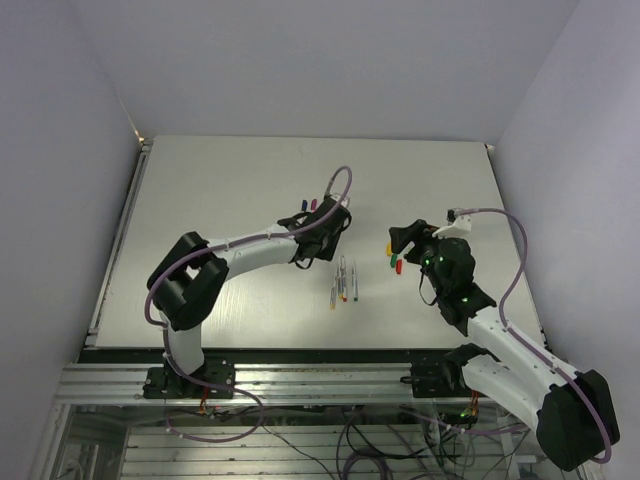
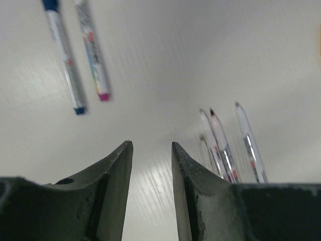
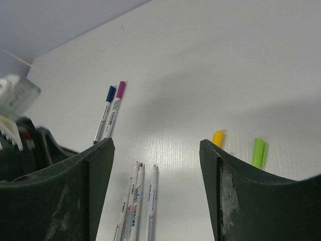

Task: Insert the pens into the pen caps

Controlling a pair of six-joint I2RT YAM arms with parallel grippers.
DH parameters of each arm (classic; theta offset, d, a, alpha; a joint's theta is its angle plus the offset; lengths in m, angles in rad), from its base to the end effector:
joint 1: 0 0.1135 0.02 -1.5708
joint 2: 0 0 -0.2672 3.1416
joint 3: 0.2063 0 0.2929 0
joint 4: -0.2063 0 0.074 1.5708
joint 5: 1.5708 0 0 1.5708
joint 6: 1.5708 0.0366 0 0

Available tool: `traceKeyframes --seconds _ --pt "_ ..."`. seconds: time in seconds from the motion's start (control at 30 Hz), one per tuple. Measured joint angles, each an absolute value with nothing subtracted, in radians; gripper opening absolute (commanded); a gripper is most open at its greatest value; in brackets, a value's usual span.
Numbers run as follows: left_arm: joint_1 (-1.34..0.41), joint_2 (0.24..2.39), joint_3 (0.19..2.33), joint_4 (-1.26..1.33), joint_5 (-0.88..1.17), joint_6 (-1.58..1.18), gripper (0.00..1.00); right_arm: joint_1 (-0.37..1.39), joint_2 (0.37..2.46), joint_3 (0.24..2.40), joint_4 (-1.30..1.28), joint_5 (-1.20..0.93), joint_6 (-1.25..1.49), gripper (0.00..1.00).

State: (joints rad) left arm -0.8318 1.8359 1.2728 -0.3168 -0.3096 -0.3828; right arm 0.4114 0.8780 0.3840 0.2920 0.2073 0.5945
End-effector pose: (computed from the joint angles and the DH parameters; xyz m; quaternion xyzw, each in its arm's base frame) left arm 0.3004 -0.3132 0.1852 0.1561 0.9180 -0.0718 0.3575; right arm 0.2210 0.0882 0.2140 0.1356 0.7614 0.2329 0.5896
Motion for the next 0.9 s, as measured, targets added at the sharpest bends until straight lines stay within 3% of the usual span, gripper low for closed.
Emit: traceKeyframes --seconds 0.17,0.37,0.9 --pt "-0.892 1.832 1.225 -0.345 -0.265 -0.385 0.47 0.411 0.86 0.382 0.276 0.239 0.587 0.64" --pt "-0.929 1.834 1.219 -0.365 -0.239 -0.381 0.55 0.411 0.857 0.382 0.262 0.258 0.583 0.64" --pt "-0.982 1.852 1.197 -0.401 -0.199 -0.379 0.53 0.411 0.844 0.382 0.254 0.262 0.583 0.65"
